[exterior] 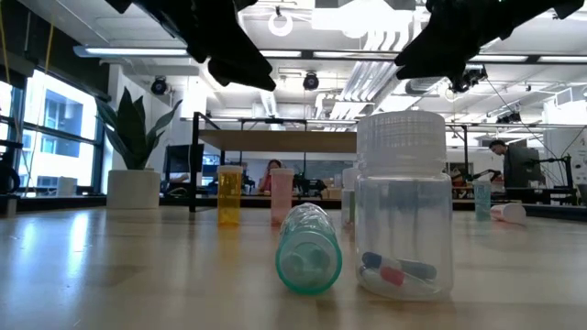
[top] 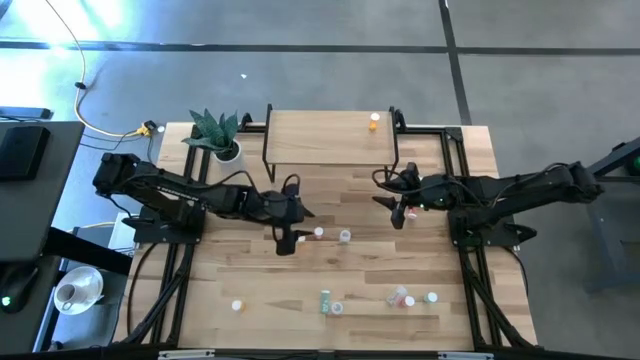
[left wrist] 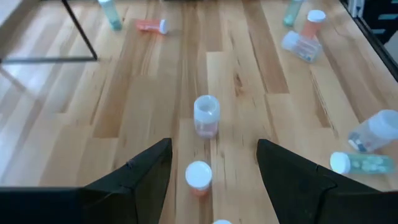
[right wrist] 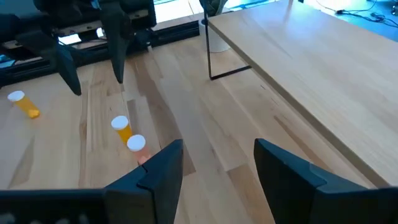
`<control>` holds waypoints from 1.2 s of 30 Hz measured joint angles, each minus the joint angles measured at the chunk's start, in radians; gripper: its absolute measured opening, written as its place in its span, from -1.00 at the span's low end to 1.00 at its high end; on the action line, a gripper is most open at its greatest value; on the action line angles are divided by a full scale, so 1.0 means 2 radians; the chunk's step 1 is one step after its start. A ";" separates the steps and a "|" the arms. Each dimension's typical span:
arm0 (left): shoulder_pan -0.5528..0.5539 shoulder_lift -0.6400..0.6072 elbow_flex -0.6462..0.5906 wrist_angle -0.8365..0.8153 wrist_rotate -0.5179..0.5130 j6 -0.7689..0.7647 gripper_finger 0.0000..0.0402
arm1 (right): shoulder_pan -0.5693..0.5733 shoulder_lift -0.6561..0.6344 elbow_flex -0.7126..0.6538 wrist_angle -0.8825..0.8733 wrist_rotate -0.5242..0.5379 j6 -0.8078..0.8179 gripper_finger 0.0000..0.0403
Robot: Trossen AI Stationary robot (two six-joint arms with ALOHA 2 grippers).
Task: Pick and place medicine bottles onto shelf by color
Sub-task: Put the top left pink pill bottle on the shelf
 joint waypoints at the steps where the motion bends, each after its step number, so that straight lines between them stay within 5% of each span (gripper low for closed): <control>1: 0.000 0.000 0.000 0.001 -0.001 -0.006 0.12 | 0.000 0.000 0.000 0.000 0.000 0.000 -0.07; 17: 0.008 0.001 0.084 -0.085 0.000 -0.008 0.12 | 0.000 0.000 -0.002 -0.006 0.000 0.013 -0.07; 36: 0.007 0.177 0.166 -0.159 -0.005 0.009 0.12 | 0.000 0.000 -0.002 -0.013 0.000 0.003 -0.07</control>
